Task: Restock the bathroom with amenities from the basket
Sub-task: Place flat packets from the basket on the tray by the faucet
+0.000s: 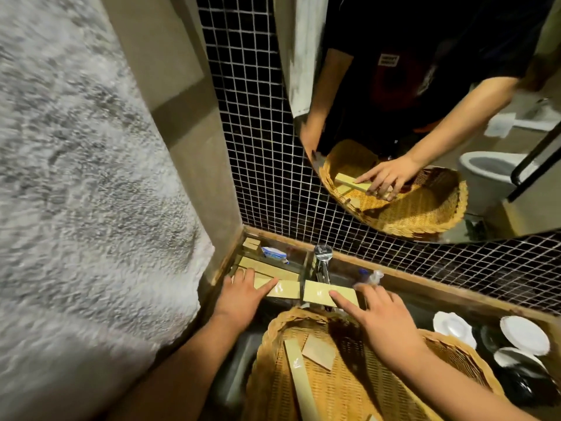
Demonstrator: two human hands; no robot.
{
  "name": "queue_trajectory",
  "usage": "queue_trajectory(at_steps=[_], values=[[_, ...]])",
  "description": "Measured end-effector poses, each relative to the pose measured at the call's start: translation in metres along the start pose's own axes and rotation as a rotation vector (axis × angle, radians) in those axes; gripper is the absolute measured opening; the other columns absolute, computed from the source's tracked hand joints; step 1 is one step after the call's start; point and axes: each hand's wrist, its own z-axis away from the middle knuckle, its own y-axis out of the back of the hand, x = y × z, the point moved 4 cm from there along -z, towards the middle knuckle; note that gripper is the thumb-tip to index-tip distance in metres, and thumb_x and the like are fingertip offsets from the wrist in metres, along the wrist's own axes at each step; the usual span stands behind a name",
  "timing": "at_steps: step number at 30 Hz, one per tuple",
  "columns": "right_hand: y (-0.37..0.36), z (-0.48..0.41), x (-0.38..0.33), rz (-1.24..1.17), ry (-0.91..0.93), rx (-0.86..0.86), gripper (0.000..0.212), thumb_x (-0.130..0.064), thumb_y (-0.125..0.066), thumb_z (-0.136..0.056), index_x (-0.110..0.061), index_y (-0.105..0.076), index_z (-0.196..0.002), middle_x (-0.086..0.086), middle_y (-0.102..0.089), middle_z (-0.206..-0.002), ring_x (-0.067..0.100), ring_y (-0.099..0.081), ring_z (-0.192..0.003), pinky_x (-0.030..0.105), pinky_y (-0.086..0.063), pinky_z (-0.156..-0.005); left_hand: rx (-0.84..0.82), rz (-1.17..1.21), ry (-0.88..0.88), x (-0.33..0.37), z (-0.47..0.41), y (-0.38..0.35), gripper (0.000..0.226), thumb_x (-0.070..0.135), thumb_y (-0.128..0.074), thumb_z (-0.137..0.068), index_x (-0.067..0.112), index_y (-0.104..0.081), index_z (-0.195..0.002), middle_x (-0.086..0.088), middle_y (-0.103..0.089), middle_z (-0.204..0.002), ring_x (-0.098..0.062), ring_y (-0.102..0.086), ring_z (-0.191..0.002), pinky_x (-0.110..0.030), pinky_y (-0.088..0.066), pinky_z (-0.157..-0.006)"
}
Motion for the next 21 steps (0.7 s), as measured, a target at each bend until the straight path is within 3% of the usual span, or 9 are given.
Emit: queue_trajectory(at_steps=[5, 11, 15, 18, 21], values=[[-0.008, -0.006, -0.009, -0.048, 0.004, -0.049, 0.106, -0.018, -0.060, -0.094, -0.057, 0.025, -0.142, 0.010, -0.019, -0.160, 0.031, -0.015, -0.147, 0.047, -0.014, -0.118, -0.040, -0.039, -0.035, -0.009, -0.019, -0.023, 0.099, 0.004, -0.054, -0.091, 0.045, 0.013, -0.151, -0.023, -0.031, -0.140, -0.041, -0.033, -0.128, -0.055, -0.029, -0.107], [-0.013, -0.022, -0.008, -0.051, 0.008, -0.085, 0.108, -0.016, -0.060, -0.093, -0.058, 0.027, -0.140, 0.009, -0.015, -0.161, 0.031, -0.012, -0.147, 0.047, -0.012, -0.118, -0.128, -0.028, -0.083, -0.012, -0.056, -0.045, 0.100, 0.005, -0.062, -0.087, 0.040, 0.003, -0.153, -0.021, -0.027, -0.146, -0.040, -0.030, -0.133, -0.059, -0.019, -0.114], [-0.016, -0.027, -0.005, -0.049, 0.018, -0.074, 0.102, -0.012, -0.051, -0.097, -0.059, 0.029, -0.138, 0.008, -0.018, -0.160, 0.030, -0.016, -0.145, 0.044, -0.017, -0.116, -0.122, 0.011, -0.042, -0.012, -0.072, -0.052, 0.094, 0.008, -0.062, -0.085, 0.036, -0.006, -0.154, -0.020, -0.031, -0.142, -0.038, -0.035, -0.128, -0.059, -0.023, -0.112], [-0.017, -0.025, -0.005, -0.057, 0.025, -0.094, 0.102, -0.013, -0.058, -0.093, -0.057, 0.018, -0.145, 0.009, -0.027, -0.156, 0.032, -0.024, -0.142, 0.046, -0.023, -0.114, -0.147, 0.036, -0.022, -0.013, -0.077, -0.056, 0.085, 0.005, -0.060, -0.086, 0.033, -0.015, -0.152, -0.017, -0.035, -0.139, -0.037, -0.038, -0.125, -0.058, -0.026, -0.110], [-0.010, -0.029, -0.006, -0.026, 0.015, -0.090, 0.106, -0.011, -0.078, -0.074, -0.049, -0.017, -0.152, 0.014, -0.052, -0.139, 0.034, -0.048, -0.126, 0.048, -0.043, -0.100, -0.142, 0.079, -0.001, -0.014, -0.084, -0.056, 0.070, 0.008, -0.061, -0.085, 0.029, -0.028, -0.143, -0.016, -0.038, -0.136, -0.036, -0.041, -0.122, -0.058, -0.030, -0.108]])
